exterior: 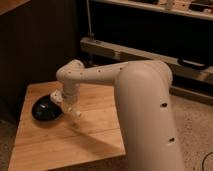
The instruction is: Place the bottle in the ceramic bowl
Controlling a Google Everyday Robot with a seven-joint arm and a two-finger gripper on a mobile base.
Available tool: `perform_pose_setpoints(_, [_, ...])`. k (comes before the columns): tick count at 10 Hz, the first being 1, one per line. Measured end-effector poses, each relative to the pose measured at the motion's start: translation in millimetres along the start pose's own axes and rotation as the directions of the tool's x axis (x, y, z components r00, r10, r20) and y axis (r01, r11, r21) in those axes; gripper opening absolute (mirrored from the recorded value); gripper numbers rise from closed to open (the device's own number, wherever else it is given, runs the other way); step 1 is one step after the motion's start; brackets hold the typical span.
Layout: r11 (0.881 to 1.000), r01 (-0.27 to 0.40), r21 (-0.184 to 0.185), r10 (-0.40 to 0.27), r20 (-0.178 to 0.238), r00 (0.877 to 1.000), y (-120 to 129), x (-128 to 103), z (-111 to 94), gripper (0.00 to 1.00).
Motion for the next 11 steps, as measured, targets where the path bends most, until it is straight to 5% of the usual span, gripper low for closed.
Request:
perform_pose_setpoints(4, [0.980,0.175,-0.097,-0.178,-0.019,0.984,59,-57,28,0.10])
perform_pose_setpoints(6, [0.975,0.185,-0.121,-0.190,-0.030,0.981,57,-71,40,0.29])
perform_pose_setpoints(11, [0.987,0.122,-0.104,-0.126,-0.034,0.991,31,-65,40,0.78])
